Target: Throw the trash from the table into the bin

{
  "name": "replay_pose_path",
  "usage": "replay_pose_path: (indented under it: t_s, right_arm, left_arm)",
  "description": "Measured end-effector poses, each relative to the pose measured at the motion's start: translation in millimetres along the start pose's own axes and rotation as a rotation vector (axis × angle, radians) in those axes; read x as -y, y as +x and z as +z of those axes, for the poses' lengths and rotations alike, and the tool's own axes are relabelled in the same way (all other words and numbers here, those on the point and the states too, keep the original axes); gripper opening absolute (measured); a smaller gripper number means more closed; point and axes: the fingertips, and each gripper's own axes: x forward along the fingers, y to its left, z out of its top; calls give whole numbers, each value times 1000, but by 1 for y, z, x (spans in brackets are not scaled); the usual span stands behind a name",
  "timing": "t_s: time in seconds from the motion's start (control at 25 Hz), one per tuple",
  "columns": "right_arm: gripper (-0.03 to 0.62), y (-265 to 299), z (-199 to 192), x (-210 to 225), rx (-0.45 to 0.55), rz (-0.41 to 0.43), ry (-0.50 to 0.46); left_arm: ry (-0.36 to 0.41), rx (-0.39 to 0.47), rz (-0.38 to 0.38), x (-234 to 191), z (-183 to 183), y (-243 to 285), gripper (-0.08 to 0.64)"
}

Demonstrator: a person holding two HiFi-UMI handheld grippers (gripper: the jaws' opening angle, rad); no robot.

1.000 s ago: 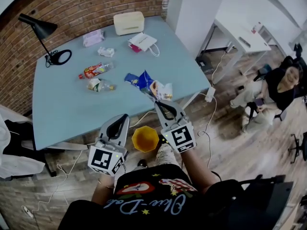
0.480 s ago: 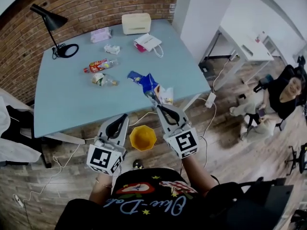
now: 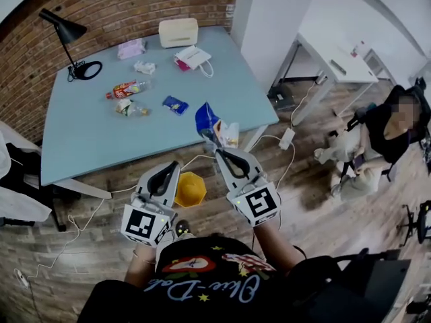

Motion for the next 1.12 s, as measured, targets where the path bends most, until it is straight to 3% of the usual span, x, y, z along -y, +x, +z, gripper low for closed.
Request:
replay_pose_path:
  t_s: [0.28, 0.52, 0.68, 0.92, 1.12]
  right_arm:
    - [6, -46, 3, -2, 45, 17, 71]
    - [6, -82, -21, -2, 19, 33, 111]
    - [6, -98, -29, -4, 21, 45, 135]
    - [6, -109, -25, -15, 48, 52, 128]
    - [8, -119, -28, -10, 25, -6, 145]
  left_arm:
    - [-2, -34, 4, 44, -4, 1, 8]
    - [-11, -83, 64, 74, -16, -9, 8]
    - [8, -87, 64, 97, -16, -20, 8]
    - [15, -107, 81, 101, -21, -36, 8]
    - [23, -102, 43, 101, -16, -38, 8]
